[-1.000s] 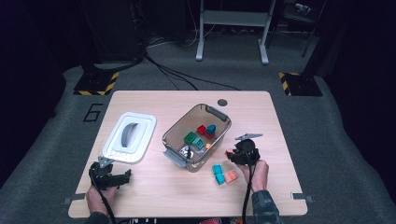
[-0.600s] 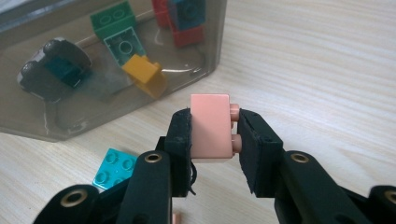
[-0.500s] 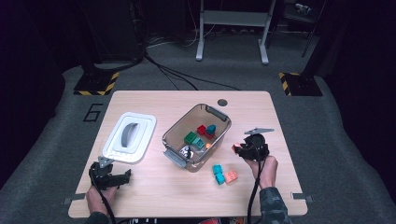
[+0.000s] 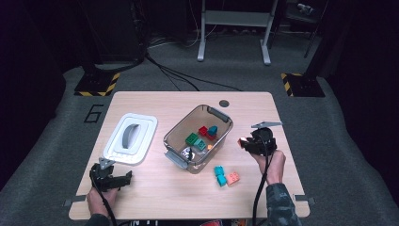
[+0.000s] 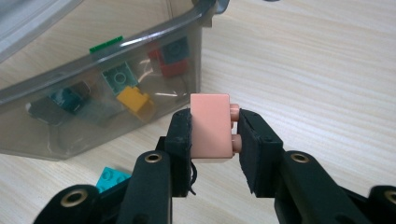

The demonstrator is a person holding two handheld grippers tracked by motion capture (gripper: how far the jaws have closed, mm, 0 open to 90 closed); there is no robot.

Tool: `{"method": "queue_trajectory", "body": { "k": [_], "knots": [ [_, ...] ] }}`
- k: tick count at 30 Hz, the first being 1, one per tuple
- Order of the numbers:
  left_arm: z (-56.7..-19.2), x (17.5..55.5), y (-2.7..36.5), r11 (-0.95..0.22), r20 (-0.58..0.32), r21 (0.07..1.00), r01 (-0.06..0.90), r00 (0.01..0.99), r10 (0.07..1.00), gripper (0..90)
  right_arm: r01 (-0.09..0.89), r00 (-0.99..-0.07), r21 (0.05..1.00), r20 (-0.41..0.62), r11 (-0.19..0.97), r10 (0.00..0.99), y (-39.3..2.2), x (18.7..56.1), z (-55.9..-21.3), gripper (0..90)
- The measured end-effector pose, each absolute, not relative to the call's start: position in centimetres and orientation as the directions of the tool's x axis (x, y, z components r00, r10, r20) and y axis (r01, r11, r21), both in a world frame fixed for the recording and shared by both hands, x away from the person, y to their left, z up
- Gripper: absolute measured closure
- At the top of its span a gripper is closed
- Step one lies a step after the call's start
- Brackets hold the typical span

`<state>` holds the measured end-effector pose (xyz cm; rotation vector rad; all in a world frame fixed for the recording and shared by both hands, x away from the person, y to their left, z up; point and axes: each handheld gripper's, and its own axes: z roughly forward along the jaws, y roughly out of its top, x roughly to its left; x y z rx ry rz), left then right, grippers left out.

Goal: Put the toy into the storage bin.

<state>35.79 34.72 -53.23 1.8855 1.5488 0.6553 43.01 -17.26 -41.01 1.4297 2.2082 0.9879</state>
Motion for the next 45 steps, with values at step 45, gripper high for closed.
{"method": "queue_trajectory", "body": {
  "k": [45],
  "knots": [
    [-53.2,35.8,34.7,-0.135,-0.001,0.719,0.682,0.196,0.981,0.7,0.612,-0.535,0.706,0.037,0.357,0.844,-10.8,50.0,-36.4,66.7]
  ]
}}
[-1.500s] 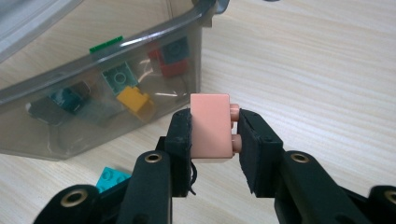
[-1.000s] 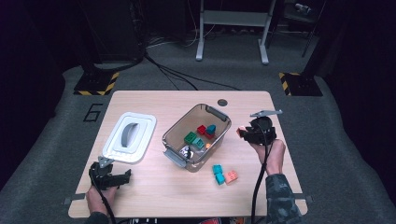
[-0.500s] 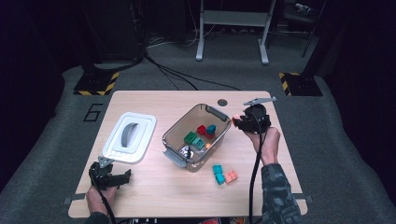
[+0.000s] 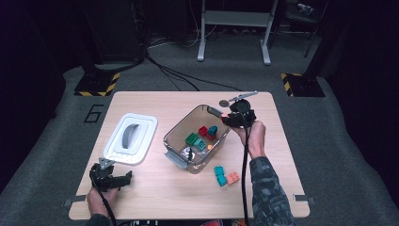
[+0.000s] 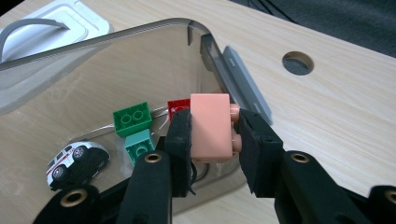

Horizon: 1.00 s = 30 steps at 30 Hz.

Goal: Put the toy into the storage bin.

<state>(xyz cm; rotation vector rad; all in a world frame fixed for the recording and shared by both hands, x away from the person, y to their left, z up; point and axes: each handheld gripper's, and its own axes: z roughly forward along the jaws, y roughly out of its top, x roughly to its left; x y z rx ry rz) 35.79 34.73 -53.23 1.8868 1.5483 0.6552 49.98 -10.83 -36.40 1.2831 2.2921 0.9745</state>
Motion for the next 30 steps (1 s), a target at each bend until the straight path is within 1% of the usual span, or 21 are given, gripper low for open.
{"method": "queue_trajectory", "body": {
  "k": [2,5,6,8,11,13,15,17,20,23,26,30],
  "knots": [
    [-53.2,35.8,34.7,-0.135,-0.002,0.719,0.682,0.195,0.981,0.6,0.631,-0.535,0.68,0.031,0.374,0.844,-10.3,50.4,-36.8,66.5],
    [-53.2,35.8,34.7,-0.135,-0.001,0.719,0.682,0.195,0.981,0.7,0.643,-0.531,0.665,0.03,0.38,0.847,-10.1,50.5,-37.0,65.9],
    [-53.2,35.8,34.7,-0.135,-0.002,0.719,0.682,0.196,0.981,0.7,0.647,-0.528,0.66,0.027,0.381,0.849,-10.1,50.5,-37.0,64.2],
    [-53.2,35.8,34.7,-0.136,0.001,0.72,0.68,0.196,0.981,0.7,0.654,-0.518,0.656,0.028,0.376,0.855,-10.2,50.4,-36.9,57.8],
    [-53.2,35.8,34.7,-0.135,-0.001,0.719,0.682,0.196,0.981,0.7,0.651,-0.504,0.673,0.037,0.351,0.863,-10.6,49.9,-36.5,53.1],
    [-53.2,35.8,34.7,-0.135,-0.002,0.719,0.682,0.196,0.981,0.7,0.651,-0.498,0.681,0.052,0.334,0.866,-11.0,49.4,-36.3,47.3],
    [-53.2,35.8,34.7,-0.136,0.0,0.72,0.68,0.196,0.981,0.7,0.642,-0.499,0.696,0.06,0.322,0.865,-11.6,48.7,-36.1,42.4],
    [-53.2,35.8,34.7,-0.135,-0.001,0.719,0.681,0.196,0.981,0.7,0.639,-0.492,0.706,0.071,0.305,0.868,-12.2,47.8,-36.2,35.2],
    [-53.2,35.8,34.7,-0.135,-0.001,0.719,0.682,0.196,0.981,0.7,0.633,-0.492,0.721,0.092,0.283,0.866,-13.3,46.1,-36.8,27.6],
    [-53.2,35.8,34.7,-0.134,-0.002,0.719,0.682,0.196,0.981,0.7,0.632,-0.493,0.725,0.101,0.275,0.864,-14.0,45.2,-37.4,25.4],
    [-53.2,35.8,34.7,-0.134,-0.002,0.719,0.682,0.195,0.981,0.7,0.645,-0.488,0.718,0.127,0.26,0.863,-15.0,43.7,-38.7,20.0],
    [-53.2,35.8,34.7,-0.134,-0.003,0.719,0.682,0.195,0.981,0.7,0.653,-0.478,0.716,0.139,0.245,0.868,-16.0,42.5,-39.8,16.9]
  ]
}}
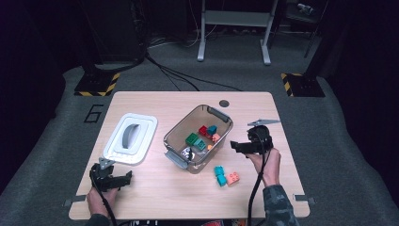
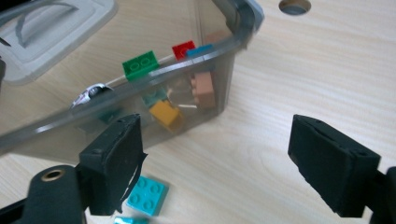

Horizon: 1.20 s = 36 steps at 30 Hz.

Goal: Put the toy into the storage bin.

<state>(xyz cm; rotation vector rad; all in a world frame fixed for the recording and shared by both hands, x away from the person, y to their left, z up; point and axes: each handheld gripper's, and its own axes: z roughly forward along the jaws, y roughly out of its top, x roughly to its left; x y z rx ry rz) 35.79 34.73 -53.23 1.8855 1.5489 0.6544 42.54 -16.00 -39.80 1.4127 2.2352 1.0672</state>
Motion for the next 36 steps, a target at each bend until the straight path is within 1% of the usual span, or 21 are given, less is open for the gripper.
{"method": "queue_trajectory", "body": {
  "k": [7,17,18,19,28,31,35,36],
  "knots": [
    [-53.2,35.8,34.7,-0.134,-0.003,0.719,0.682,0.196,0.981,0.7,0.672,-0.474,0.7,0.157,0.241,0.866,-16.4,41.6,-41.7,15.3],
    [-53.2,35.8,34.7,-0.134,-0.003,0.719,0.682,0.195,0.981,0.7,0.686,-0.481,0.688,0.181,0.239,0.858,-15.5,40.2,-43.5,15.3],
    [-53.2,35.8,34.7,-0.134,-0.003,0.719,0.682,0.195,0.981,0.7,0.676,-0.492,0.693,0.172,0.25,0.853,-15.4,40.1,-43.8,15.4],
    [-53.2,35.8,34.7,-0.134,-0.003,0.719,0.682,0.196,0.981,0.7,0.686,-0.485,0.685,0.18,0.244,0.856,-15.2,40.0,-43.9,15.3],
    [-53.2,35.8,34.7,-0.134,-0.003,0.719,0.682,0.196,0.981,0.7,0.7,-0.513,0.652,0.175,0.292,0.841,-13.5,38.9,-45.3,16.3],
    [-53.2,35.8,34.7,-0.134,-0.003,0.719,0.682,0.196,0.981,0.7,0.704,-0.527,0.636,0.168,0.317,0.833,-12.7,38.3,-45.8,19.6],
    [-53.2,35.8,34.7,-0.134,-0.003,0.719,0.682,0.196,0.981,0.7,0.71,-0.541,0.612,0.156,0.349,0.827,-11.4,37.1,-46.7,31.0],
    [-53.2,35.8,34.7,-0.134,-0.003,0.719,0.682,0.196,0.981,0.7,0.707,-0.553,0.604,0.146,0.369,0.82,-11.1,36.8,-47.0,35.6]
  ]
}}
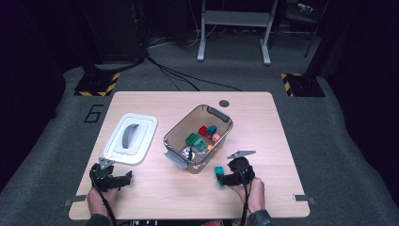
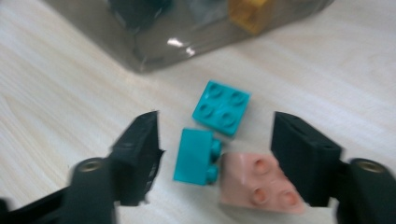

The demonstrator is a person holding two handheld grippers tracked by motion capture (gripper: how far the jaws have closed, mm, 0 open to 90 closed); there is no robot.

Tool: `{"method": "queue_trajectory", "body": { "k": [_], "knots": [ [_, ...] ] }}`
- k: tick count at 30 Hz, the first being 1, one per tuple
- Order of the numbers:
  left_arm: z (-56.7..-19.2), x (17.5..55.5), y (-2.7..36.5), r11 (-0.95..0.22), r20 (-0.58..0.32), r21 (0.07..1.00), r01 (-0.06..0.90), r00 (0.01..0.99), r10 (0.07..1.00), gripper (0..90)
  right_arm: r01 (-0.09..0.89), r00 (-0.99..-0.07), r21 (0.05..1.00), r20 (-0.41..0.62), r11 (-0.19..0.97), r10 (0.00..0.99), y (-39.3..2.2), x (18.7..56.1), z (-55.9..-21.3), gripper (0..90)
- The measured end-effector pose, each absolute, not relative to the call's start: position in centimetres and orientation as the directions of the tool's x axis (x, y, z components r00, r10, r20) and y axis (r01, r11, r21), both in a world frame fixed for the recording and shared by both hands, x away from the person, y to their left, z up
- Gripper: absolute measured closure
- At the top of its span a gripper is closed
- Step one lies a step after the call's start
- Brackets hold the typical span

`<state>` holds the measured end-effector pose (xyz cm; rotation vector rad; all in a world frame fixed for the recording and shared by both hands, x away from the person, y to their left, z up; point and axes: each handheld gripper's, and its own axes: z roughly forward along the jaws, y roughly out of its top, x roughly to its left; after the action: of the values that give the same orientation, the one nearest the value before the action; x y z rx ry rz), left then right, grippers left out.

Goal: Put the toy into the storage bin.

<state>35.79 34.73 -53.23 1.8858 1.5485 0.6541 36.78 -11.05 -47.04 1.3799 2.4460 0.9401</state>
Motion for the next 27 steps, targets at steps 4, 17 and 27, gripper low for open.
{"method": "queue_trajectory", "body": {
  "k": [4,17,27],
  "knots": [
    [-53.2,35.8,34.7,-0.134,-0.003,0.719,0.682,0.195,0.981,0.7,0.714,-0.554,0.578,0.12,0.395,0.824,-10.0,36.1,-48.1,47.7],
    [-53.2,35.8,34.7,-0.134,-0.004,0.719,0.681,0.196,0.981,0.7,0.732,-0.531,0.55,0.091,0.402,0.843,-9.8,35.8,-48.8,67.5],
    [-53.2,35.8,34.7,-0.134,-0.004,0.72,0.681,0.196,0.981,0.8,0.717,-0.512,0.608,0.127,0.341,0.85,-11.4,36.3,-47.0,67.5]
  ]
}}
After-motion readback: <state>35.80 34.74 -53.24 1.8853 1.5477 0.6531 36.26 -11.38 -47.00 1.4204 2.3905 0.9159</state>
